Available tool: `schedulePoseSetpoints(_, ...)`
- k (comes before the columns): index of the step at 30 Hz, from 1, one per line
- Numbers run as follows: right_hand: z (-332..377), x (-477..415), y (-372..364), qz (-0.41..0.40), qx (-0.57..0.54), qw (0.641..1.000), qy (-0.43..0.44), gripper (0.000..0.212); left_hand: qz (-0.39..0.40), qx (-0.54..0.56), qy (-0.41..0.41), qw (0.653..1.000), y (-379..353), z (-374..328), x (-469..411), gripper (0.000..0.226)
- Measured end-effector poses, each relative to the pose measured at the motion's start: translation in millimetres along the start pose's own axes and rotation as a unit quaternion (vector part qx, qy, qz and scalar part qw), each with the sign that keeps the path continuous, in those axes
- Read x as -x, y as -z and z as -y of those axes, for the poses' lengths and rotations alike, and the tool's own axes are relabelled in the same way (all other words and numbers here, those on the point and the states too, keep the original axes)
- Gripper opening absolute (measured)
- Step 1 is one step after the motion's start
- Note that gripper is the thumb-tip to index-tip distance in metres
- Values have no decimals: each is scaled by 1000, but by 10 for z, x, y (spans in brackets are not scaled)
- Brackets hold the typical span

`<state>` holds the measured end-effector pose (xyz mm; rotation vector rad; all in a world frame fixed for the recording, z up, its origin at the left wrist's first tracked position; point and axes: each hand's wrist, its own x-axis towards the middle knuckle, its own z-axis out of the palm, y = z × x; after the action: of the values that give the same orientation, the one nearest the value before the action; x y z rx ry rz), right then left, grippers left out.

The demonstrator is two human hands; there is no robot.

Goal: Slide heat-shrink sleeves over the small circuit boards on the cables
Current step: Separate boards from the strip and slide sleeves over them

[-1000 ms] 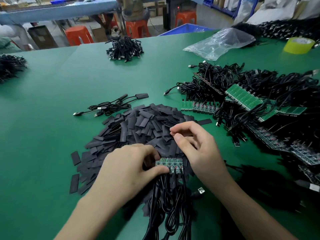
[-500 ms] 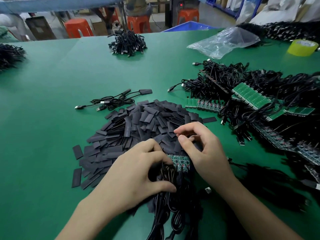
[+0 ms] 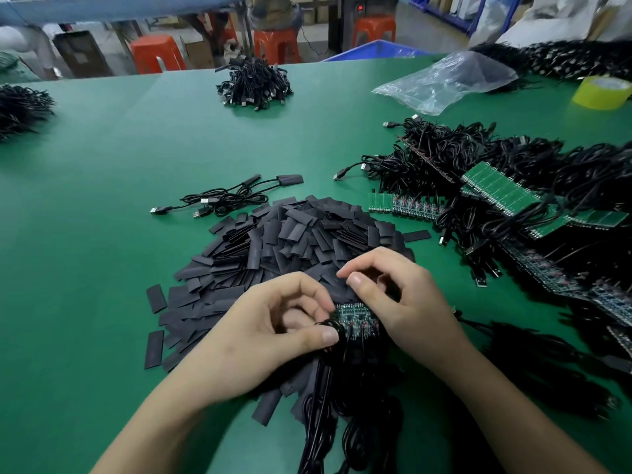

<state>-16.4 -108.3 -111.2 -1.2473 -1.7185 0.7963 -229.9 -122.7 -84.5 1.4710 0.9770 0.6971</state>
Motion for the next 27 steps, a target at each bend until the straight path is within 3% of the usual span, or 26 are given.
schedulePoseSetpoints(6, -15, 15, 13, 57, 51, 997, 22, 22, -5, 151, 13, 988, 13, 12, 0, 18)
schedulePoseSetpoints(11, -22, 40, 45, 126, 20, 992, 0, 18, -38, 168, 21, 985, -6, 9, -8, 16)
schedulePoseSetpoints(14, -39, 31, 56, 150, -21, 988, -28, 13, -29, 131, 3, 991, 4, -8, 10, 16)
schedulePoseSetpoints(18, -25, 26, 44, 174, -103, 977, -69, 18, -16, -6, -61, 998, 30, -45, 62, 15)
schedulePoseSetpoints(22, 15, 21, 46, 182, -165, 966, -82, 13, -92, -114, -158, 977, 39, -18, 59, 14)
schedulePoseSetpoints(25, 12, 29, 61, 173, -200, 961, -79, 10, -173, -107, -131, 970, -5, 19, 19, 23)
schedulePoseSetpoints(27, 11, 26, 64, 169, -222, 957, -75, 9, -162, -106, -100, 976, -37, 34, 15, 30)
